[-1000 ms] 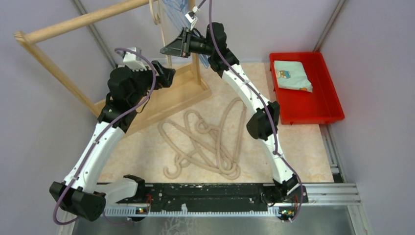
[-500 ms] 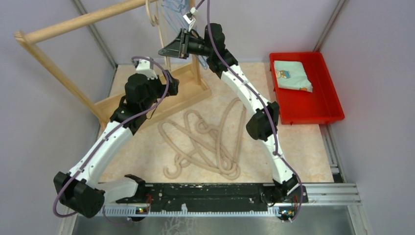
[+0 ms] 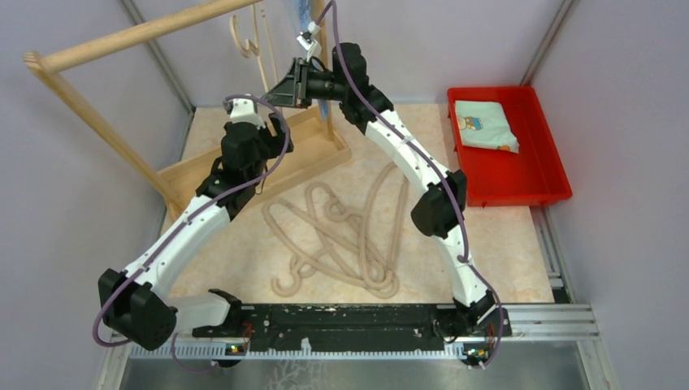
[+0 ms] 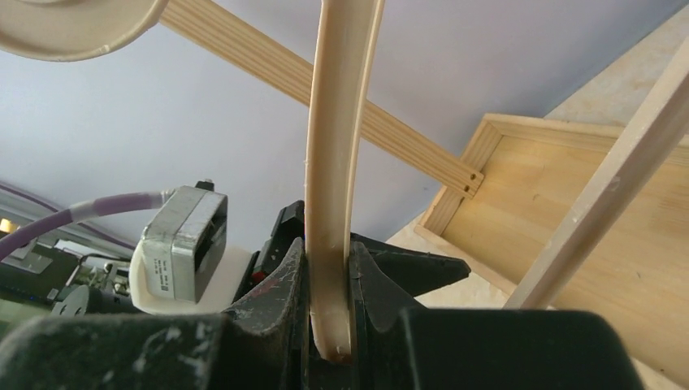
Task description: Organize the hangers
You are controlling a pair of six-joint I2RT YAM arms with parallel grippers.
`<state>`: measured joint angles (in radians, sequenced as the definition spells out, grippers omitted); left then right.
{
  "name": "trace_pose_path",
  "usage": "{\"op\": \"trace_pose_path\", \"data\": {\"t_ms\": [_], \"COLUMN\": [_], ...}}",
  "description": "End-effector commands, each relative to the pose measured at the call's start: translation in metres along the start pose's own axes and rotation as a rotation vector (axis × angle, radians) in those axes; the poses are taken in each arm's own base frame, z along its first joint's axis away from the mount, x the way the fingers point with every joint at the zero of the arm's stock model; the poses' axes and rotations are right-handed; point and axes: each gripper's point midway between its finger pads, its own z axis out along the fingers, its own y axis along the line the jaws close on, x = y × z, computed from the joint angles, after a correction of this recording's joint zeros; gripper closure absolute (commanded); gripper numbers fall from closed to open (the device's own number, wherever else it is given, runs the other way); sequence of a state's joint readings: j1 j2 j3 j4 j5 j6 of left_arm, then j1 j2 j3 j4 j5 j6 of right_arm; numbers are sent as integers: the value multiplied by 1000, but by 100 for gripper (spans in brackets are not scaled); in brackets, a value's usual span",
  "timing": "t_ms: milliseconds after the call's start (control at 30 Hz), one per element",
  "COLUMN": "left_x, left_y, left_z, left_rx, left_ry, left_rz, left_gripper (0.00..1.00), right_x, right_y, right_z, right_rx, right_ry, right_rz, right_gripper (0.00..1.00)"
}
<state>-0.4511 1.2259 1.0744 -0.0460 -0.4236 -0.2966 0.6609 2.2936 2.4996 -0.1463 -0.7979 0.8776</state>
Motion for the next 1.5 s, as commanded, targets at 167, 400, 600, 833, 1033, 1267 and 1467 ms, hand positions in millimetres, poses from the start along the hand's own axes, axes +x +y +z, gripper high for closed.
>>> {"op": "trace_pose_path", "data": {"t_ms": [167,400,600,833,1033,1267,1467], "left_x": [-37,-37,-47,-52,-53,-32,-18], "left_y": [12,19,34,42,25,-18,-37], "left_z": [-6,-12,-18,-24,-30,-35,-40], "left_rx": [-71,-97,-179,-237,-220,-183,-188], "left_ry": [-124,-134,-156,-156,-151,-109,-78], "left_rz": [-38,-49,-38,-67,-58,35,86], "left_gripper": [58,100,100,100,100,100,100], "right_x": [-12,-12,-12,-7,-3,-2,-3], "right_y": [75,85,97,115,135,134,132], "right_z": [-24,-30,-54,-88,-108,-131,-154], "right_rx": [-86,-101,-63,-11,-3,80,123], "right_ry": [3,15,30,39,37,5,-26], "right_rz": [-96,-102,-156,-215,-261,-305,-306], "right_gripper": [100,100,71,43,37,33,32]}}
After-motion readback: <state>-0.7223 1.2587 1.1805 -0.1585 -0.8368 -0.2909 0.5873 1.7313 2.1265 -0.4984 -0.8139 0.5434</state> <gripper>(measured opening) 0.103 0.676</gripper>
